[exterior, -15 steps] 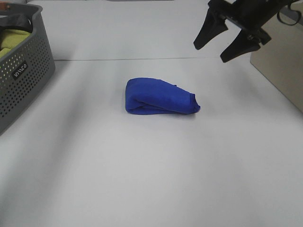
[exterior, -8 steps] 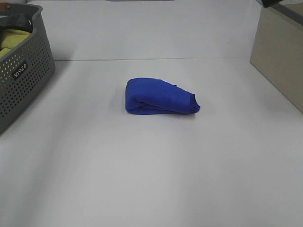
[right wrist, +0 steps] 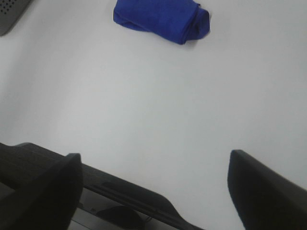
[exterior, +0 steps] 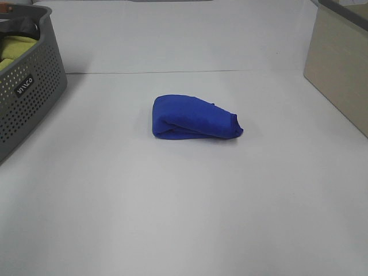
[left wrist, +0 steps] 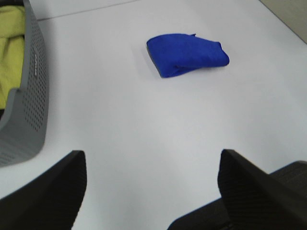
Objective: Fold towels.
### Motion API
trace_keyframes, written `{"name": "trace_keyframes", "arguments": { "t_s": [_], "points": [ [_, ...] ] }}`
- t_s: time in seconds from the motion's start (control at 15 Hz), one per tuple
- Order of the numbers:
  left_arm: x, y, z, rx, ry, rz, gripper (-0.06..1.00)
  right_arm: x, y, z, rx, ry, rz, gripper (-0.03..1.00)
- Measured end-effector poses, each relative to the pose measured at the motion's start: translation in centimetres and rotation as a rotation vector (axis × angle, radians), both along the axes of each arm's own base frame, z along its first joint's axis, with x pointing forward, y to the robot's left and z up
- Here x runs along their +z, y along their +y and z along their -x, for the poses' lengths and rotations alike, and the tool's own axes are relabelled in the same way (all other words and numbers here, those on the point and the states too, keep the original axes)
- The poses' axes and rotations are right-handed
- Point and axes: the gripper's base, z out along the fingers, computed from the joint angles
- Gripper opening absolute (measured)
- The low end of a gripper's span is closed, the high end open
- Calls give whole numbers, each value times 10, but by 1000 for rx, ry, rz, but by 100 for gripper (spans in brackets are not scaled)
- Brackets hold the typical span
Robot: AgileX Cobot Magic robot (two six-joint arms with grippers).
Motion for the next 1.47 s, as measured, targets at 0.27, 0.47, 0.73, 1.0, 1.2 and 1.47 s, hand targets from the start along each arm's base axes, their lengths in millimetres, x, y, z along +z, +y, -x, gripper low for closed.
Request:
{"name": "trace_keyframes", "arguments": {
  "t_s": [0.27,0.47,0.73,1.0,1.2,1.47],
  "points": [
    [-65,18,79,1,-41,6,72,-54,-13,78,-31,-92,51,78],
    [-118,26,109,-23,-88,-36,72,-94,-23,115,-67,-223,97,78],
    [-147,26,106,-43,-79,-67,72,-106,-28,128,-86,-304,126,78],
    [-151,23,100,-106,-149,-101,72,-107,-29,128,-89,-306,139,78],
    [-151,21,100,-132,-166,-102,72,-107,-29,128,-89,-306,139,78],
    [-151,21,100,-133,-166,-101,72,-107,-29,128,-89,-307,138,78]
  ]
}}
